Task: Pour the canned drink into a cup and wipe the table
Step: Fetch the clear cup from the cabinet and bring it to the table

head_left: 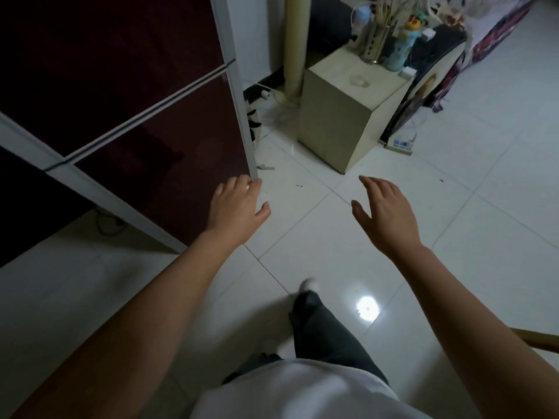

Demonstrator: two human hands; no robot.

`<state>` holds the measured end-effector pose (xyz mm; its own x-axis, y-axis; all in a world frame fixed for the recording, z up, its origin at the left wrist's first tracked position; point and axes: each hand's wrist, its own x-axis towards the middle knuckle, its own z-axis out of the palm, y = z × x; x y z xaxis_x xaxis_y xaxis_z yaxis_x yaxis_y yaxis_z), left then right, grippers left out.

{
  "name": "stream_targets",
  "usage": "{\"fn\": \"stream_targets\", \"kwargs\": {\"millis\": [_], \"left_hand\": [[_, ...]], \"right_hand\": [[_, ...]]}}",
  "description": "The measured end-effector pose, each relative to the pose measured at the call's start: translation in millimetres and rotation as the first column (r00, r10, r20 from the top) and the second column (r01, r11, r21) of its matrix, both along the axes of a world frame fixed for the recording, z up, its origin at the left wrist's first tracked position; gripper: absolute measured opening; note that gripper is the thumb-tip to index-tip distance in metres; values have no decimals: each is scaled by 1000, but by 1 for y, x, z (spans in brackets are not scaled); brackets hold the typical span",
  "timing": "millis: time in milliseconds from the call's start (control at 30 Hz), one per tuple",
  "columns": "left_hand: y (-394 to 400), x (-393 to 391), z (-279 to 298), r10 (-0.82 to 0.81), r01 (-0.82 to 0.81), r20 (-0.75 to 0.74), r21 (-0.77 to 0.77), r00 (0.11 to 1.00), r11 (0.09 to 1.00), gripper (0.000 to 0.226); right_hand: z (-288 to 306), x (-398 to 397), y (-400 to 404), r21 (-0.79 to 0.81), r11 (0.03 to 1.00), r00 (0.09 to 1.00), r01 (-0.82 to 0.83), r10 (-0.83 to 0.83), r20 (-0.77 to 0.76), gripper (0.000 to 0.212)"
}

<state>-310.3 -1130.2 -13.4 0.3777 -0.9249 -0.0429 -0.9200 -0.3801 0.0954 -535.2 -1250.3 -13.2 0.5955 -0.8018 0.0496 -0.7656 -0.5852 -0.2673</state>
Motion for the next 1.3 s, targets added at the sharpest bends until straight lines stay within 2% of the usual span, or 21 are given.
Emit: {"fn": "stream_targets", "kwargs": {"millis": [567,833,1300], "left_hand": [[-317,55,-9,-112,112,-27,28,993,993,51],[-424,78,-7,-172,173,-19,29,985,984,51],[-621,148,-28,-322,326,-53,75,945,943,53]], "right_hand": [[-12,46,-284,-9,999,999,37,-38,-36,49],[-16,64,-376,30,995,995,97,-96,-38,50],[-39,126,-527,111,945,951,309,-310,-12,51]]}}
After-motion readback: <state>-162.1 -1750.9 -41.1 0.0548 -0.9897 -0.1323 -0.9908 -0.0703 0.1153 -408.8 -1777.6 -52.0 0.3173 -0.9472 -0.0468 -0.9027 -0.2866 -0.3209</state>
